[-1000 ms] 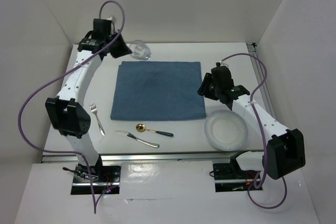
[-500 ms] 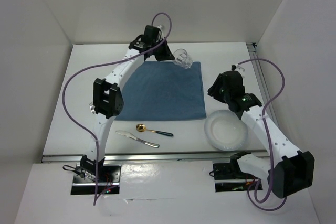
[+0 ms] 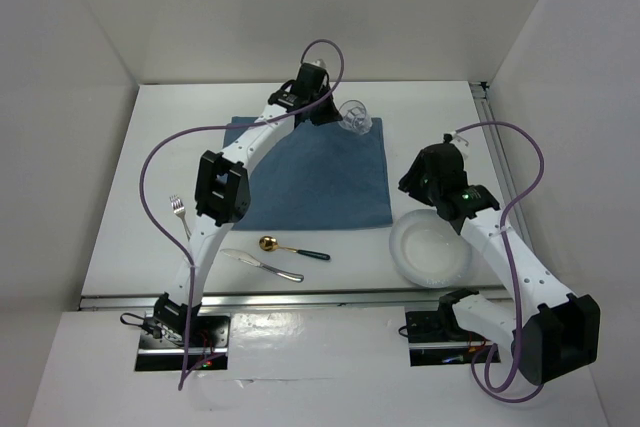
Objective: Set the dinner table for one person
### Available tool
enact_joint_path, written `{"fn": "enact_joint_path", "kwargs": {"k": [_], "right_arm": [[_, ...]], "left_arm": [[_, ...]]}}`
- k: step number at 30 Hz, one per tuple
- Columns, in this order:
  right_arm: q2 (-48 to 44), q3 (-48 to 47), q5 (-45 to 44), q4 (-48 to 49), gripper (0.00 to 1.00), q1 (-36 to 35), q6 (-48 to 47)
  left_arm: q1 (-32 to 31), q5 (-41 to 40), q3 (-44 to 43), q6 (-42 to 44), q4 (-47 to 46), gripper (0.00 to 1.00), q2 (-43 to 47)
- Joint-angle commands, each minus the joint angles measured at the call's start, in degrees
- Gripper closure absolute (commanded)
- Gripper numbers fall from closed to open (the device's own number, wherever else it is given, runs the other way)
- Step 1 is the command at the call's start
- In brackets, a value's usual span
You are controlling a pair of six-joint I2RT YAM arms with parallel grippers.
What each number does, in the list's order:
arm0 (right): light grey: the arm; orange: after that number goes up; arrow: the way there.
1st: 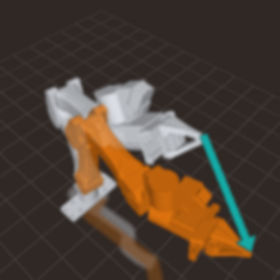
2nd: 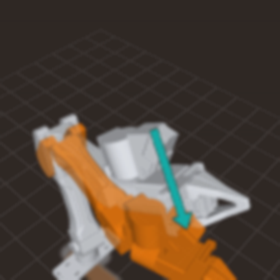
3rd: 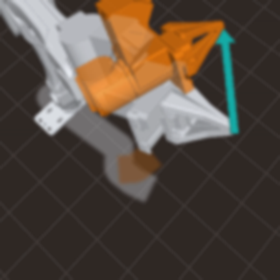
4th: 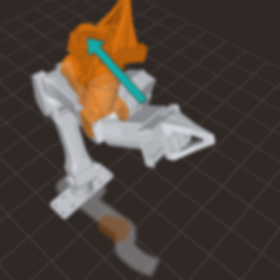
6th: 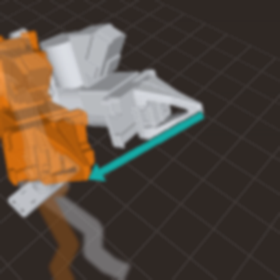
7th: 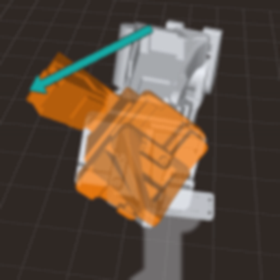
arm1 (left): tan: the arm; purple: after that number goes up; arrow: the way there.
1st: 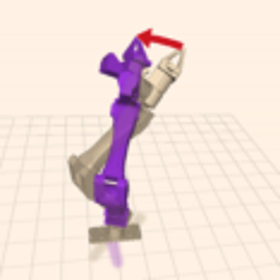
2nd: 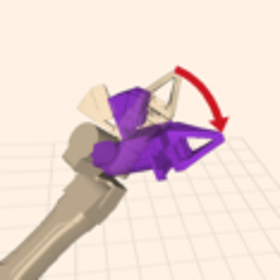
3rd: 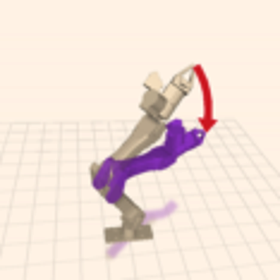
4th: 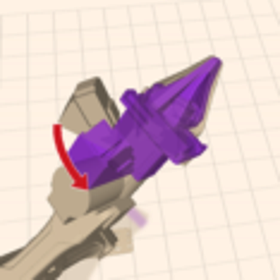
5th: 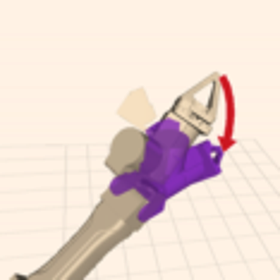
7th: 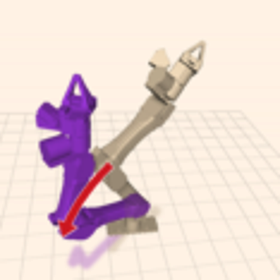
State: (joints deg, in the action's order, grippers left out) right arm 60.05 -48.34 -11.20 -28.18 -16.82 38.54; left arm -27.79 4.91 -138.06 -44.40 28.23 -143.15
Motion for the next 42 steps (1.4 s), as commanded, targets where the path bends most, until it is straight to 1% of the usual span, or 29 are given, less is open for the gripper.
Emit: {"fn": "enact_joint_path", "kwargs": {"k": [1,5,14,15,16,17,19,20,21,23,27,28,30,31,32,34,35,37,38,39,40,42], "right_arm": [[-1.08,0.79,-0.49,0.23,0.49,0.38,0.13],[-1.08,0.79,0.13,0.76,0.49,0.38,0.65],[-0.46,1.32,0.13,0.76,0.49,0.38,0.13],[-0.46,1.32,0.13,0.76,0.49,0.38,0.13],[-0.46,1.32,0.13,0.76,0.49,0.38,0.13],[-0.46,1.32,0.13,0.76,0.49,0.38,0.13],[-0.46,1.32,0.13,0.76,0.49,0.38,0.13],[-0.46,1.32,0.13,0.76,0.49,0.38,0.13],[-0.98,1.32,0.13,0.15,0.49,0.38,0.13],[-0.99,1.32,0.13,0.15,0.49,0.38,0.13],[-0.99,1.32,0.13,-0.38,0.49,0.38,0.13],[-0.99,1.32,0.13,-0.38,0.49,0.38,0.13],[-1.52,0.79,0.13,-0.38,0.49,0.38,0.13],[-1.52,0.79,0.65,-0.38,0.49,0.38,0.13],[-1.52,0.79,1.26,-0.90,0.48,0.38,-0.57],[-0.91,0.27,1.27,-1.78,0.48,0.38,-1.45],[-0.90,0.26,1.27,-2.74,0.48,0.38,-1.45],[0.76,-0.27,0.66,-6.78,0.32,0.38,-0.32],[0.77,-0.27,0.65,-9.23,0.21,0.38,0.82],[0.77,0.60,0.65,-10.30,0.21,0.38,1.53],[0.77,1.66,0.65,-11.36,0.18,0.38,2.40],[-0.71,2.72,0.65,-12.68,0.17,0.38,3.82]], "left_arm": [[-0.07,-4.55,-1.25,-1.04,-4.23,1.00,-0.02],[-0.59,-5.08,-4.14,0.10,-3.53,1.00,-2.21],[-1.12,-3.86,-2.92,0.11,-3.00,0.99,-2.75],[-1.12,-3.85,-2.92,0.11,-3.00,0.92,-3.27],[-1.12,-2.98,-2.92,0.11,-3.00,0.75,-3.27],[-1.12,-1.93,-2.92,0.11,-3.00,0.69,-3.27],[-1.12,-0.87,-2.92,0.11,-3.00,0.58,-3.27],[-1.12,-0.08,-2.92,0.11,-3.61,0.47,-3.27],[-1.12,-0.07,-2.92,0.11,-4.14,0.43,-3.27],[-1.12,1.59,-3.53,0.63,-4.15,0.39,-2.14],[-1.12,2.83,-4.06,0.63,-4.67,0.35,-0.38],[-1.12,2.83,-4.06,0.63,-5.28,0.30,1.19],[-1.12,2.83,-3.54,1.77,-5.29,0.30,3.31],[-1.12,2.83,-3.53,1.78,-5.29,0.30,5.93],[-1.12,1.96,-2.75,2.38,-5.29,0.28,7.43],[-1.12,0.73,0.06,3.97,-4.59,0.28,11.12],[-1.12,-1.11,1.55,4.58,-3.98,0.29,15.49],[-0.43,-2.61,8.31,5.47,-2.75,0.31,20.52],[0.19,-3.93,13.81,5.99,-2.74,0.32,25.77],[0.19,-3.94,13.87,5.99,-2.22,0.33,25.82],[0.80,-3.94,19.53,6.69,-2.21,0.33,30.78],[0.81,-1.40,24.30,8.18,-0.55,0.35,34.50]]}}
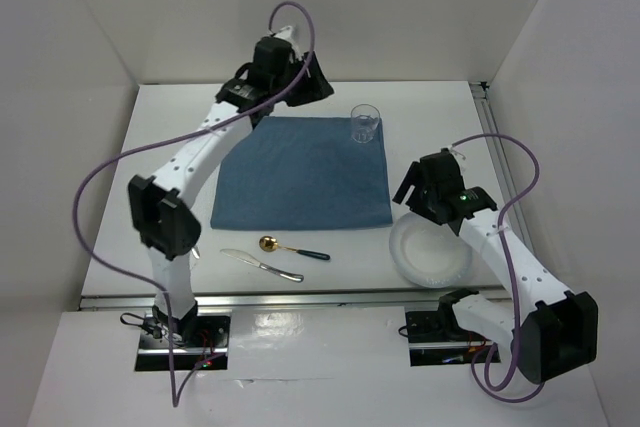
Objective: Set the dinner table for one person
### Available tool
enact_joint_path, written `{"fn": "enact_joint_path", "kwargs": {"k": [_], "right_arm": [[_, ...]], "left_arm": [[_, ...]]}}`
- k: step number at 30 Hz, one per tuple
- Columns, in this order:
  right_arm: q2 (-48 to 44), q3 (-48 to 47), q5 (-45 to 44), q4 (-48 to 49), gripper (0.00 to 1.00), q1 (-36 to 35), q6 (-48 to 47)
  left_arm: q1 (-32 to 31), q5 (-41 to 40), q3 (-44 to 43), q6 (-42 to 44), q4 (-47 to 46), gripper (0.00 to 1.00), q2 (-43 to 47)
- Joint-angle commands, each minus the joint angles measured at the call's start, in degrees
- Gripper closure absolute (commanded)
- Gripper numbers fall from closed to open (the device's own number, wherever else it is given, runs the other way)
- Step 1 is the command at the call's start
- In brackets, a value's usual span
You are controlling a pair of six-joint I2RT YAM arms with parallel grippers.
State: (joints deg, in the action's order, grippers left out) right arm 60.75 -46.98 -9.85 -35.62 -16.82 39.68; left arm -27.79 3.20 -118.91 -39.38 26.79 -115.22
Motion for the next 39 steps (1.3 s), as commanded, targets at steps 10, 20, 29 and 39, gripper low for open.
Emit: {"fn": "enact_joint_path", "kwargs": {"k": [10,20,29,39], "right_arm": [[-7.92,-10.30,1.84,-6.75,0.14,0.38,1.28],[-11.44,-23.84,3.17,-9.46,0.06,0.38,-1.89],[-11.97,-26.41,0.97,-11.32,0.05,0.38,-2.42],[-11.97,-26.41,0.97,-11.32,0.03,0.38,-1.89]], "left_arm": [[-9.80,20.43,36.99,-5.78,-9.54,0.21,11.69],[-19.66,27.47,36.82,-11.60,-24.65,0.01,-1.31],[-22.57,30.37,33.04,-12.22,-28.98,0.05,-10.19],[-24.86,32.30,29.08,-12.22,-33.46,0.24,-15.64]]}}
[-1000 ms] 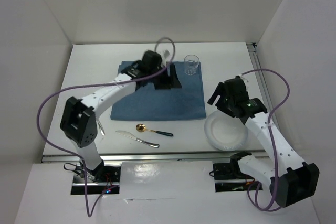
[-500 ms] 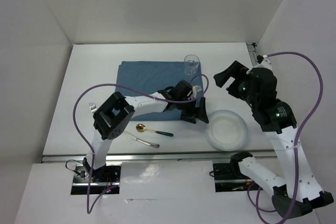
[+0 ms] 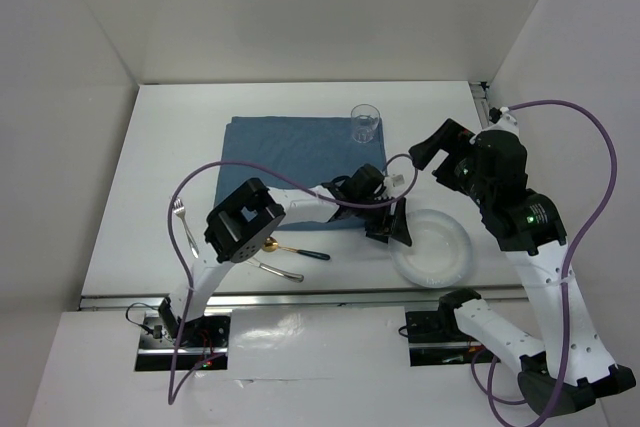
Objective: Set the dinner table for one person
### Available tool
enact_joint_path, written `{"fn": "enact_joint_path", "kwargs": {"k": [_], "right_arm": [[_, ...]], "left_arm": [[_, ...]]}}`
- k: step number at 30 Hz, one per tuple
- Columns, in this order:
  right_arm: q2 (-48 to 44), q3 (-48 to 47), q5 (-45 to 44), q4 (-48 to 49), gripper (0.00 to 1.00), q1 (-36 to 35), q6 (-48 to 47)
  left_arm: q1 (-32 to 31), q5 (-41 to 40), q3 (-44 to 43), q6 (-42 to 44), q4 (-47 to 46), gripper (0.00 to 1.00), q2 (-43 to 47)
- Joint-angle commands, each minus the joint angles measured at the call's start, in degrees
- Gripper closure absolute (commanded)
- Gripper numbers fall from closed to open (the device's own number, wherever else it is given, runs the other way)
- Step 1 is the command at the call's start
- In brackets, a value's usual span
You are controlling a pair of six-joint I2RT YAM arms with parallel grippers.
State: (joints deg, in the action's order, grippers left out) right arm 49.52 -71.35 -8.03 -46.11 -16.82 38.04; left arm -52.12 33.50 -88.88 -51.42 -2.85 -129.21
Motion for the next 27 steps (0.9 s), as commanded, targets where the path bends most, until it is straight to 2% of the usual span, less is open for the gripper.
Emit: {"fn": "enact_joint_path", "kwargs": {"k": [1,3,6,7,8,9,14,21,27], "right_arm": [[-0.74,-2.04,-0.84,-0.83,0.03,0.38,-0.25],[-0.74,-2.04,-0.84,-0.83,0.03,0.38,-0.25],[-0.74,-2.04,-0.84,-0.83,0.03,0.38,-0.25],[-0.74,-2.04,-0.84,-0.83,0.03,0.38,-0.25],[-0.74,-2.04,-0.84,-0.83,0.03,0.38,-0.25],[-0.74,-1.51,-0.84,-0.83,0.03,0.38,-0.25],[-0.74,-1.51,-0.84,-0.83,0.03,0.38,0.28],[-0.74,-2.74,-0.32,-1.35,0.03,0.38,0.28],[-0.74,-3.97,-0.84,-1.35,0.03,0.38,0.28]], "left_arm": [[-0.53,2.01,-0.94,-0.96,-4.70,0.26,-2.18],[-0.53,2.63,-0.94,-0.96,-5.50,0.33,-2.19],[-0.53,2.11,-0.42,-1.49,-5.50,0.51,-2.19],[-0.53,2.10,-0.42,-1.49,-4.80,0.66,-1.67],[-0.53,2.10,-0.42,-0.97,-4.79,0.72,-1.66],[-0.53,2.10,-0.42,-0.96,-4.01,0.74,-1.05],[-0.53,2.10,-1.03,-0.35,-2.77,1.00,0.71],[0.53,6.40,-1.56,-1.84,-4.43,1.00,4.13],[5.09,10.18,-0.86,-3.34,-5.85,1.00,9.84]]}}
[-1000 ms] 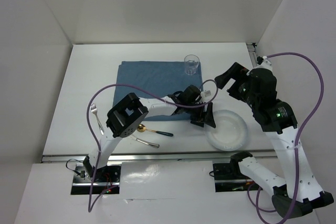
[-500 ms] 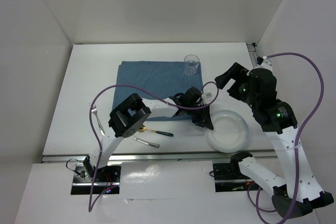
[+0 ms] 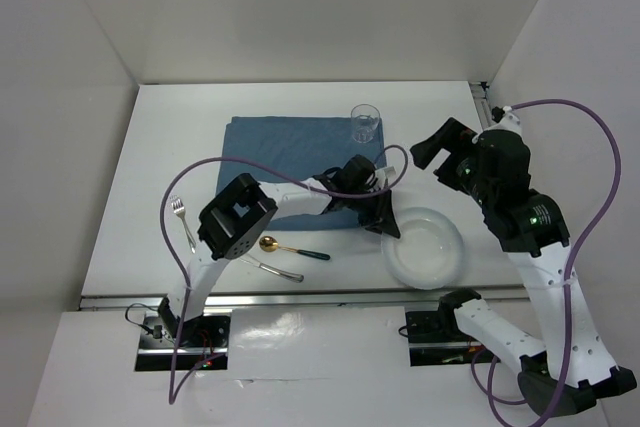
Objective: Set the dinner table for one person
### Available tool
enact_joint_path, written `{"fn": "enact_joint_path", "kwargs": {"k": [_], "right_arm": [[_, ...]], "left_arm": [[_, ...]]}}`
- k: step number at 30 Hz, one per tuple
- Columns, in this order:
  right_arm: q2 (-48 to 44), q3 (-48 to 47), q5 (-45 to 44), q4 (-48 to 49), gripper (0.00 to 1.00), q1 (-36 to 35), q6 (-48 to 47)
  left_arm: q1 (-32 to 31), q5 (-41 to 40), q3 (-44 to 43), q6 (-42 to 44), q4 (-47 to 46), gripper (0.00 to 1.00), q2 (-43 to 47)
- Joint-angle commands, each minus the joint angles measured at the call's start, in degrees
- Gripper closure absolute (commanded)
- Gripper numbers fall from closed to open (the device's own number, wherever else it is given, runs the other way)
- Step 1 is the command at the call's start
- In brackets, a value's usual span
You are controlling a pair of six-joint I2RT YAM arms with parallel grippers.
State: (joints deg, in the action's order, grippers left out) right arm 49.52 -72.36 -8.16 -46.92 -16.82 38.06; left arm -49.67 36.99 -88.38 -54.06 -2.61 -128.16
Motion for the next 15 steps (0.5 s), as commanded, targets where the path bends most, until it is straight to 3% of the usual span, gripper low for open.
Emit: {"fn": "enact_joint_path", "kwargs": {"k": [1,10,15], "right_arm": [[-0.74,-2.96,-0.71,-0.55,0.03,0.38,0.26],[-1.26,-2.96,-1.33,-0.55,0.03,0.38,0.26],[-1.88,-1.65,-1.85,1.12,0.03,0.38,0.26]], "left_arm": [[3.78,7.91,-1.36,-0.69,-6.09,1.00,9.41],[12.13,13.63,3.91,-1.84,-4.78,1.00,17.85],[20.46,8.81,6.37,7.29,9.09,1.00,24.87]]}}
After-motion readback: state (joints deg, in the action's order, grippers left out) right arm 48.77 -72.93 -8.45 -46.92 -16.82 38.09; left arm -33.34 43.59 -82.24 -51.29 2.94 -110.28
